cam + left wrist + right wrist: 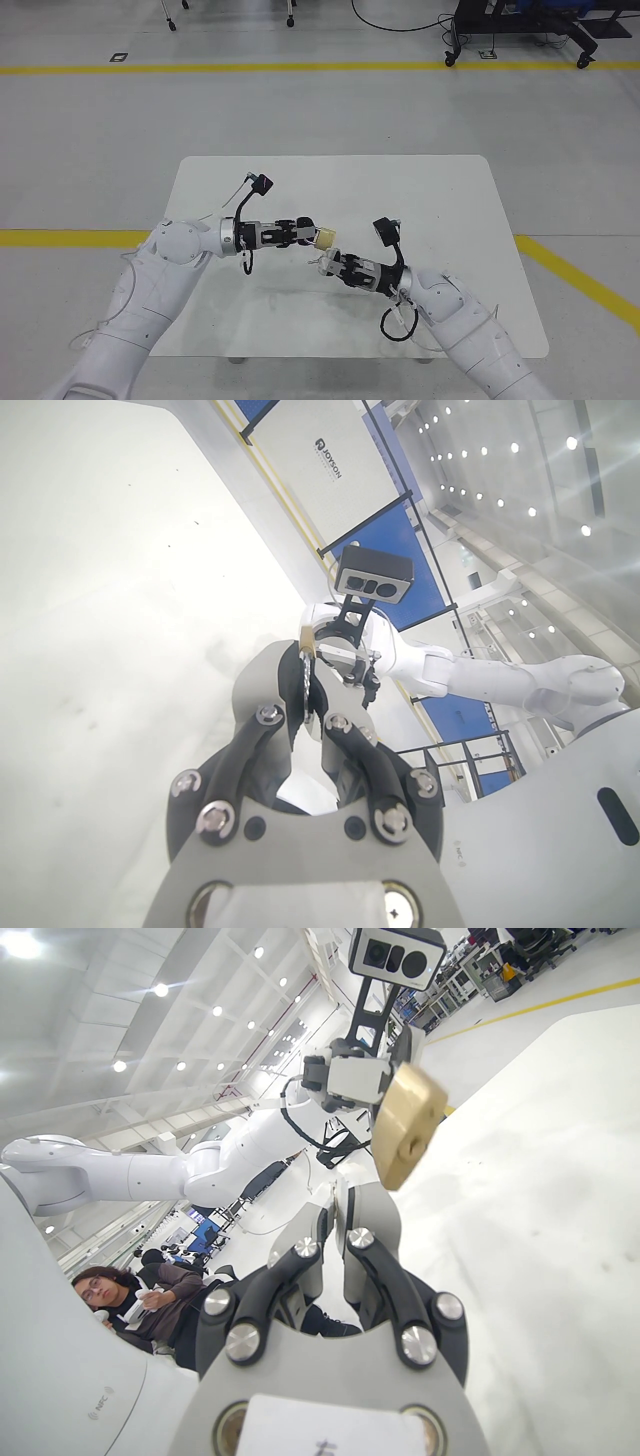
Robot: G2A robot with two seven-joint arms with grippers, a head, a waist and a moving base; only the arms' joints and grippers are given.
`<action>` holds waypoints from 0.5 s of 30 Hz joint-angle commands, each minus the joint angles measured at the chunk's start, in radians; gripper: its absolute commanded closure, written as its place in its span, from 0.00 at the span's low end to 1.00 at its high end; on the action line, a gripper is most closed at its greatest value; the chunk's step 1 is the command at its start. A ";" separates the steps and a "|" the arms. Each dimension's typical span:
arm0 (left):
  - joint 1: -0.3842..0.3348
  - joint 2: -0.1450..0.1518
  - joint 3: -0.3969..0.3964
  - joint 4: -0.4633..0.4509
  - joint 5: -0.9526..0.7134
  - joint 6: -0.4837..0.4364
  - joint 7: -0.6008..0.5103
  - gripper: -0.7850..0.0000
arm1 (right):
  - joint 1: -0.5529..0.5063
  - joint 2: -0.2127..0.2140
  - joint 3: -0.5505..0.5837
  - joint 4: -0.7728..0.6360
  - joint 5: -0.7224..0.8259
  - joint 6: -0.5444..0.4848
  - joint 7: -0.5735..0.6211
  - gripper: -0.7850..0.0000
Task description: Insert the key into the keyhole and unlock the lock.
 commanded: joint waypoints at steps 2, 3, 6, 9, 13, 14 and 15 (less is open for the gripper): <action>0.010 0.002 -0.005 -0.011 0.030 0.005 0.047 1.00 | -0.001 0.002 -0.005 0.000 0.027 -0.023 0.038 1.00; 0.013 0.003 -0.008 -0.013 0.036 0.007 0.059 1.00 | -0.002 0.004 -0.004 0.000 0.048 -0.036 0.056 1.00; 0.021 0.007 -0.019 -0.022 0.038 0.011 0.079 1.00 | -0.005 0.014 0.009 0.004 0.125 -0.075 0.104 1.00; 0.030 0.011 -0.030 -0.035 0.016 0.011 0.075 1.00 | -0.010 0.023 0.029 -0.003 0.225 -0.077 0.132 1.00; 0.037 0.015 -0.037 -0.041 -0.052 0.023 0.029 1.00 | -0.017 0.027 0.064 0.009 0.387 -0.077 0.126 1.00; 0.037 0.015 -0.040 -0.039 -0.062 0.022 0.028 1.00 | -0.018 0.024 0.065 0.014 0.429 -0.077 0.121 1.00; 0.037 0.017 -0.045 -0.038 -0.050 0.016 0.041 1.00 | -0.016 0.022 0.067 0.023 0.472 -0.077 0.117 1.00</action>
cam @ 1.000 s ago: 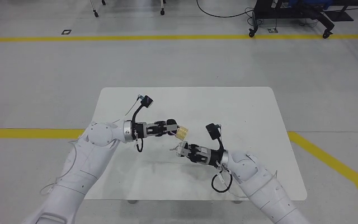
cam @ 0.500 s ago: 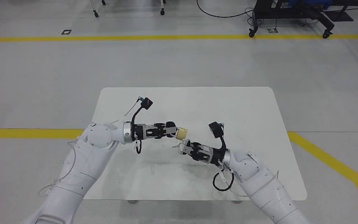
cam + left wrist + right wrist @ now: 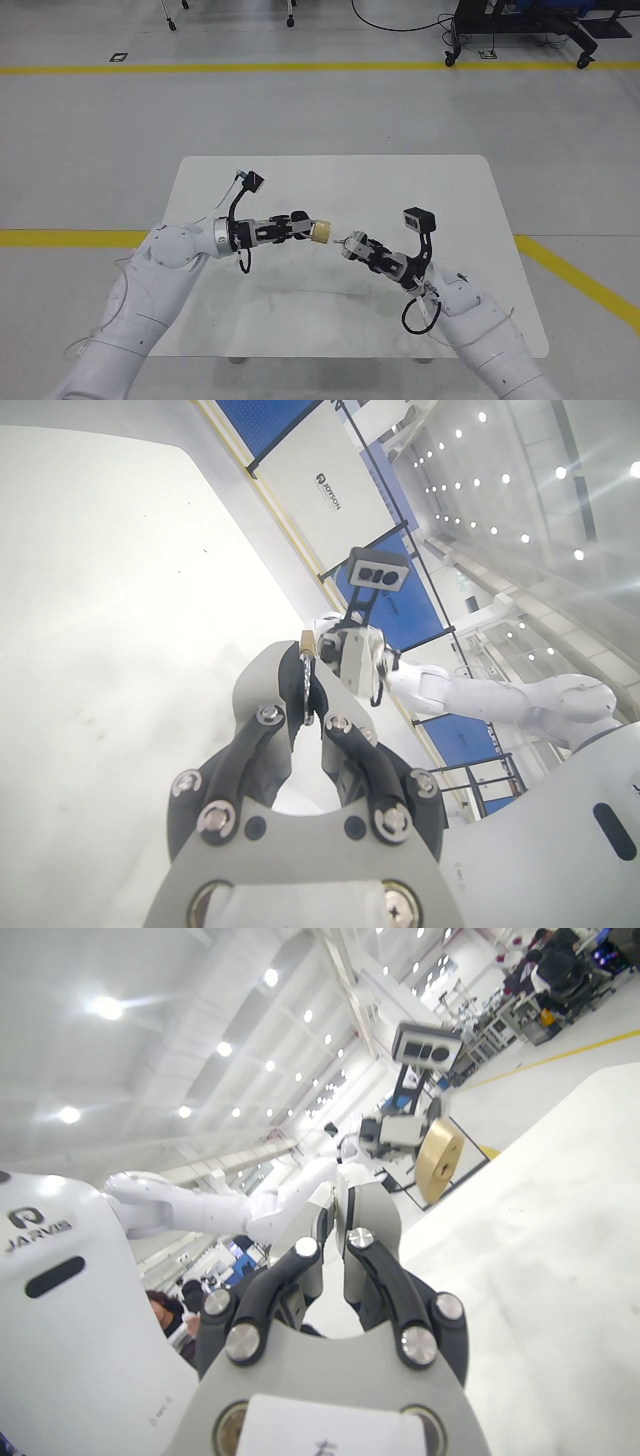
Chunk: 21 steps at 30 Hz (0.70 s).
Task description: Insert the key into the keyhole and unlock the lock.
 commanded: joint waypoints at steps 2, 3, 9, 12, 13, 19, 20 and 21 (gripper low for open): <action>0.010 0.003 -0.011 -0.015 0.089 -0.034 0.090 1.00 | 0.012 -0.009 -0.002 0.035 0.125 0.000 -0.002 1.00; 0.024 0.003 -0.011 -0.037 0.147 -0.045 0.147 1.00 | 0.023 -0.013 -0.007 0.055 0.157 0.004 0.004 1.00; 0.177 0.012 -0.020 -0.291 0.582 -0.052 0.475 1.00 | 0.109 -0.044 -0.062 0.172 0.269 0.078 0.072 1.00; 0.246 0.019 -0.032 -0.388 0.654 -0.049 0.526 1.00 | 0.140 -0.061 -0.086 0.215 0.294 0.084 0.093 1.00; 0.262 0.021 -0.037 -0.410 0.662 -0.053 0.529 1.00 | 0.147 -0.067 -0.092 0.227 0.302 0.084 0.099 1.00; 0.326 0.034 -0.069 -0.495 0.686 -0.057 0.536 1.00 | 0.176 -0.090 -0.108 0.284 0.335 0.073 0.133 1.00; 0.331 0.035 -0.072 -0.503 0.693 -0.055 0.539 1.00 | 0.179 -0.093 -0.111 0.286 0.341 0.075 0.146 1.00; 0.336 0.035 -0.075 -0.508 0.703 -0.048 0.547 1.00 | 0.180 -0.096 -0.112 0.288 0.351 0.078 0.160 1.00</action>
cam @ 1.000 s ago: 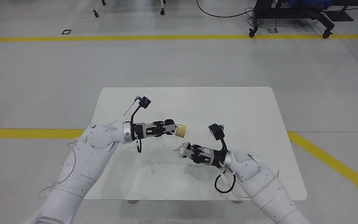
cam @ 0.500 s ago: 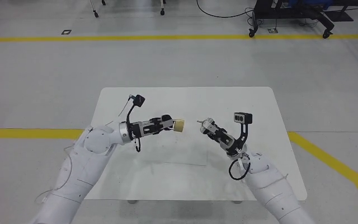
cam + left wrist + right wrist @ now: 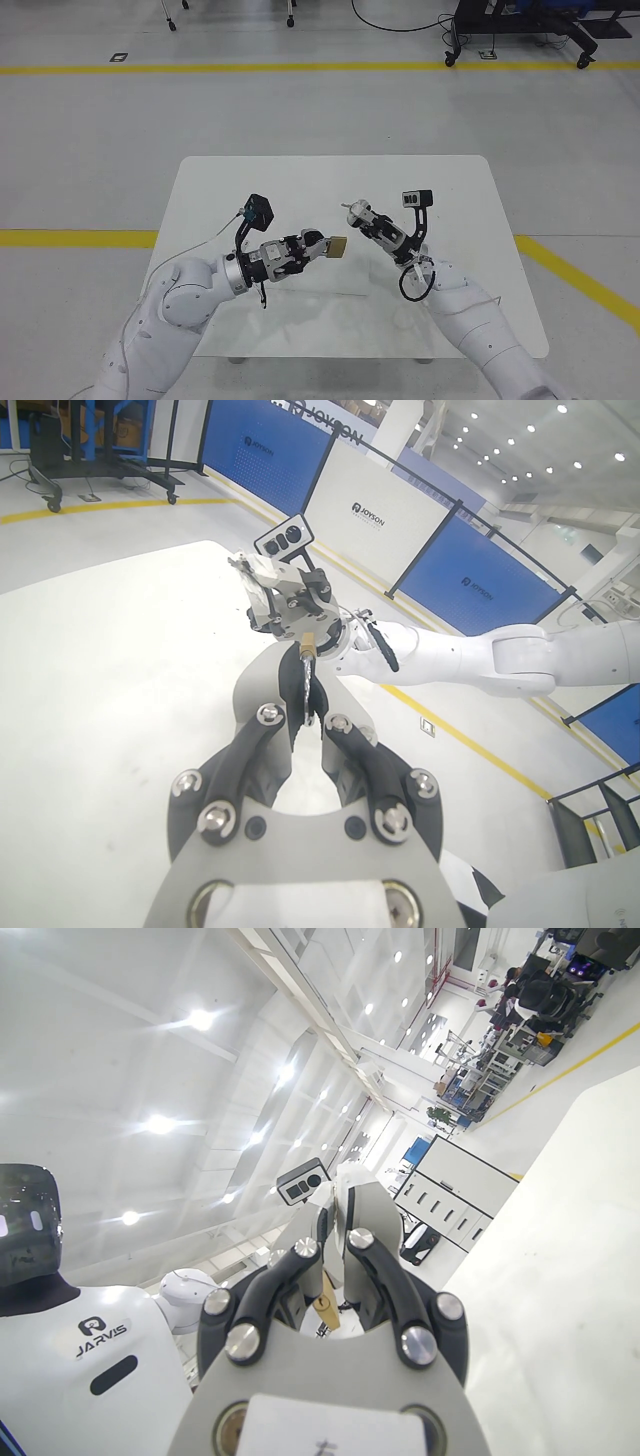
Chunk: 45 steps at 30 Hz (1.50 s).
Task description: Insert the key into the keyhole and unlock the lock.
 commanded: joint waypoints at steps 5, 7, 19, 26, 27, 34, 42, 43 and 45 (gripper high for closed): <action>0.013 -0.001 0.002 -0.006 0.057 0.042 0.058 1.00 | 0.001 -0.011 -0.002 -0.011 0.104 0.064 0.125 1.00; 0.010 -0.003 0.009 0.000 0.067 0.048 0.073 1.00 | 0.001 -0.012 0.006 -0.010 0.134 0.093 0.154 1.00; 0.008 -0.013 0.040 0.010 0.200 0.117 0.191 1.00 | -0.013 -0.017 0.071 -0.016 0.184 0.171 0.232 1.00; -0.007 -0.022 0.024 0.020 0.113 0.208 0.225 1.00 | -0.038 -0.015 0.090 -0.089 0.115 0.194 0.255 1.00; -0.012 -0.023 0.021 0.028 0.086 0.214 0.218 1.00 | -0.045 -0.012 0.088 -0.108 0.088 0.206 0.267 1.00; -0.047 -0.025 0.002 0.073 -0.086 0.210 0.119 1.00 | -0.046 0.006 0.042 -0.159 -0.171 0.245 0.306 1.00; -0.065 -0.015 -0.018 0.088 -0.282 0.148 -0.081 1.00 | -0.013 -0.011 0.014 -0.058 -0.201 0.159 0.220 1.00; -0.068 -0.013 -0.025 0.093 -0.294 0.141 -0.099 1.00 | -0.012 -0.013 0.012 -0.052 -0.190 0.156 0.217 1.00; -0.071 -0.010 -0.033 0.099 -0.310 0.137 -0.124 1.00 | -0.008 -0.015 0.014 -0.045 -0.172 0.155 0.216 1.00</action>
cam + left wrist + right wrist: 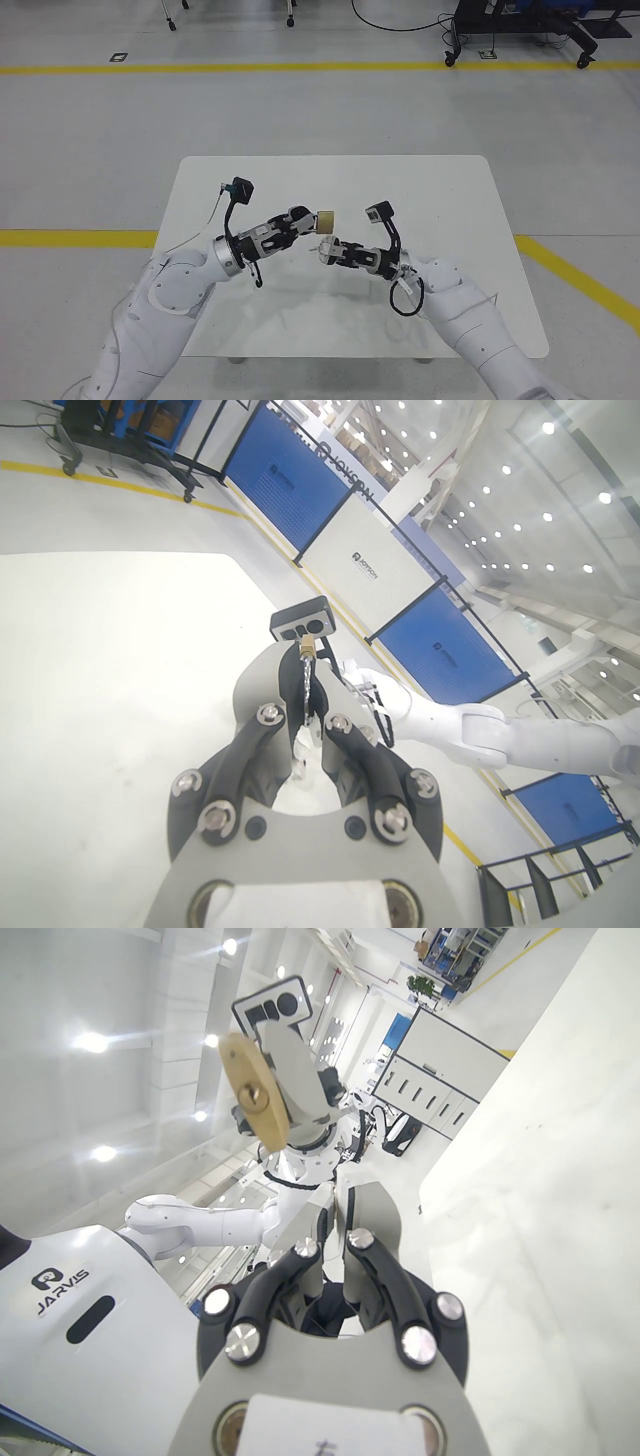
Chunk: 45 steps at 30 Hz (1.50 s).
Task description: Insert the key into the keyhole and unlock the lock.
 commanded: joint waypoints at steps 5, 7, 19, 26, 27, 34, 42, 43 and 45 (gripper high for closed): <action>-0.005 0.004 -0.004 0.004 0.023 0.004 -0.012 1.00 | -0.005 0.002 0.004 -0.011 0.016 0.003 0.003 1.00; -0.004 0.003 0.003 0.001 0.035 0.009 -0.002 1.00 | -0.008 0.005 0.000 -0.022 0.007 0.013 0.013 1.00; 0.021 0.005 0.033 -0.039 0.242 -0.024 0.081 1.00 | 0.005 -0.001 0.012 0.012 0.118 0.067 0.067 1.00; 0.030 0.007 0.033 -0.051 0.265 -0.028 0.086 1.00 | 0.016 -0.006 0.020 0.035 0.134 0.077 0.077 1.00; 0.030 0.008 0.033 -0.051 0.268 -0.025 0.084 1.00 | 0.017 -0.006 0.020 0.036 0.132 0.076 0.076 1.00; 0.034 0.008 0.031 -0.057 0.338 0.009 0.135 1.00 | 0.020 -0.005 0.024 0.032 0.089 0.076 0.076 1.00; 0.062 0.011 0.013 -0.074 0.413 0.015 0.222 1.00 | -0.009 0.008 0.077 -0.015 0.206 0.089 0.090 1.00; 0.070 0.011 0.011 -0.078 0.425 0.011 0.235 1.00 | -0.014 0.010 0.090 -0.019 0.246 0.103 0.104 1.00; 0.084 0.012 0.006 -0.091 0.451 0.008 0.267 1.00 | -0.025 0.012 0.118 -0.016 0.310 0.119 0.119 1.00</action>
